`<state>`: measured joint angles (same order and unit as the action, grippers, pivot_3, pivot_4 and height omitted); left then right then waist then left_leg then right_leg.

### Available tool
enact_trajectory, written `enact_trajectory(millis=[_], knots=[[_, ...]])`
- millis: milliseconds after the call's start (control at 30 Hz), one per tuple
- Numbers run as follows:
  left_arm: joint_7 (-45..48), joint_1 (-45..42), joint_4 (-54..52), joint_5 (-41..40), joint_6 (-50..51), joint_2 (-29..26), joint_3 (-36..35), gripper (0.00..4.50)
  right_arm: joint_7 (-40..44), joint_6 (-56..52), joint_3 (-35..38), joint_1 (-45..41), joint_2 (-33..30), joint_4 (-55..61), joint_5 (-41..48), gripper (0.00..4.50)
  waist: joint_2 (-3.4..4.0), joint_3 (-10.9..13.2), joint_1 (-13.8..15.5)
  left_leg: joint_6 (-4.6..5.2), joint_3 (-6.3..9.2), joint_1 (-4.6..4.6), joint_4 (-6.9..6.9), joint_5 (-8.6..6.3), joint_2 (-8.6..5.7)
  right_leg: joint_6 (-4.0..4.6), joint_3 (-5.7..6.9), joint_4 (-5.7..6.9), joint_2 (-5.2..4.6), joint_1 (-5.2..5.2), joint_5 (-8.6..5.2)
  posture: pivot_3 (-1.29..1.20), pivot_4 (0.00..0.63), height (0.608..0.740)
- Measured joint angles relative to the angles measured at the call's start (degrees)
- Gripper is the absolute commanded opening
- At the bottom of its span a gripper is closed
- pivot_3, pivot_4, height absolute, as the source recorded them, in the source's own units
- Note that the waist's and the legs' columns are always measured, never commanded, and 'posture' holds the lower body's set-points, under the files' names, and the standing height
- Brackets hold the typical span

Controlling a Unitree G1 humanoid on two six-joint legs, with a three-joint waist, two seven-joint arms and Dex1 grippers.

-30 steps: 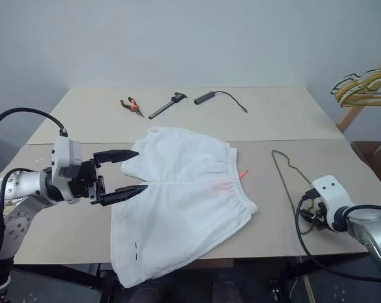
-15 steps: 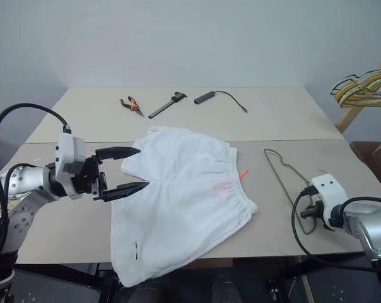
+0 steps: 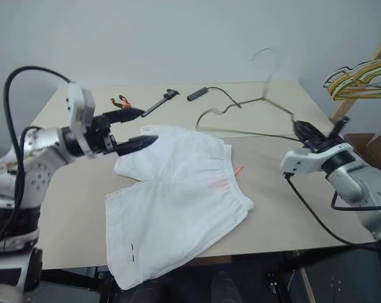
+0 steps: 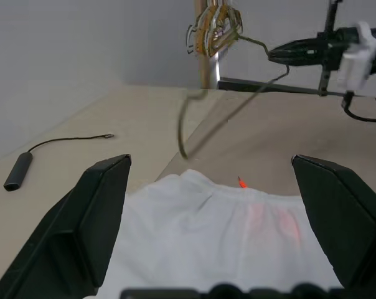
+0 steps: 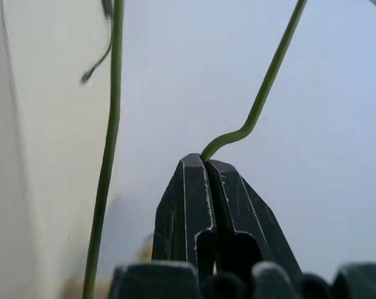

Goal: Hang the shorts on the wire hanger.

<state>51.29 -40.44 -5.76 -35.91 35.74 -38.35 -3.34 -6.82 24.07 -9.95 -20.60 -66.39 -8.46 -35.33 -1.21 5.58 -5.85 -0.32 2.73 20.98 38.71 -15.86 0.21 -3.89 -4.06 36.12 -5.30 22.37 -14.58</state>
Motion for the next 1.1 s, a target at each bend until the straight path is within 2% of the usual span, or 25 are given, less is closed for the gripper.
enact_trajectory(millis=[133,233,367,567,700,733,900,1067,1100], knots=[[4.1,-7.3,7.3,1.1,3.5,0.1,4.2,4.5,-6.4,8.9,-4.2,-8.4,3.0,-4.3,-10.3,0.02,0.02,0.0,-1.1,-0.29,0.1,0.11,0.02,0.17,-0.06,-0.01,0.02,-0.02,-0.03,0.05,0.01,-0.13,0.022,0.74],[9.4,-9.7,9.6,2.9,6.0,-0.3,9.7,4.5,-7.7,12.2,-5.2,-12.0,4.2,-6.1,-13.5,0.02,0.02,-0.1,-1.9,-0.29,0.14,0.13,0.02,0.17,-0.14,-0.05,0.02,-0.01,-0.1,0.05,0.03,-0.14,0.012,0.74],[14.7,-9.9,12.6,6.2,6.4,0.2,15.7,4.5,-8.0,14.2,-5.2,-13.9,5.2,-7.5,-15.4,0.02,0.02,-0.1,-3.0,-0.33,0.18,0.14,0.05,0.19,-0.19,-0.07,0.02,0.04,-0.16,0.05,0.05,-0.14,0.009,0.74],[13.9,-10.9,18.1,14.8,1.8,4.7,20.9,4.5,-7.1,15.4,-5.2,-14.0,6.2,-7.1,-15.7,0.02,0.11,-0.5,-4.3,-0.37,0.23,0.11,0.08,0.22,-0.21,-0.07,0.03,0.12,-0.15,0.03,0.06,-0.15,0.006,0.74],[12.7,-10.9,20.4,20.0,-1.2,6.9,23.3,3.59,-6.1,15.5,-4.7,-14.1,6.2,-6.4,-15.7,0.0,0.12,-0.6,-4.9,-0.36,0.23,0.1,0.08,0.22,-0.21,-0.07,0.01,0.12,-0.15,0.03,0.07,-0.16,0.004,0.74],[12.7,-10.9,20.7,20.5,-1.6,7.4,23.5,3.21,-5.9,15.4,-4.7,-14.4,6.2,-6.2,-15.6,0.0,0.12,-0.6,-5.2,-0.36,0.23,0.1,0.08,0.22,-0.21,-0.07,0.01,0.15,-0.16,0.03,0.07,-0.17,0.004,0.74],[12.8,-10.9,20.9,21.0,-2.0,8.0,22.6,1.85,-5.7,15.4,-3.8,-14.5,6.2,-5.6,-15.6,0.0,0.15,-0.7,-5.9,-0.36,0.24,0.1,0.09,0.22,-0.21,-0.08,0.01,0.17,-0.17,0.03,0.07,-0.17,0.002,0.74],[12.7,-11.0,22.5,21.1,-2.1,8.7,20.8,0.21,-4.9,15.4,-2.9,-14.5,6.7,-5.4,-15.6,0.0,0.19,-1.2,-6.1,-0.36,0.24,0.06,0.11,0.22,-0.21,-0.08,0.01,0.2,-0.16,-0.01,0.07,-0.16,0.006,0.74],[12.7,-11.1,22.7,21.2,-2.2,8.7,20.6,0.03,-4.6,15.4,-2.9,-14.4,6.8,-5.4,-15.6,0.0,0.2,-1.2,-6.1,-0.36,0.24,0.05,0.13,0.22,-0.21,-0.08,0.01,0.22,-0.16,-0.01,0.07,-0.16,0.006,0.74]])
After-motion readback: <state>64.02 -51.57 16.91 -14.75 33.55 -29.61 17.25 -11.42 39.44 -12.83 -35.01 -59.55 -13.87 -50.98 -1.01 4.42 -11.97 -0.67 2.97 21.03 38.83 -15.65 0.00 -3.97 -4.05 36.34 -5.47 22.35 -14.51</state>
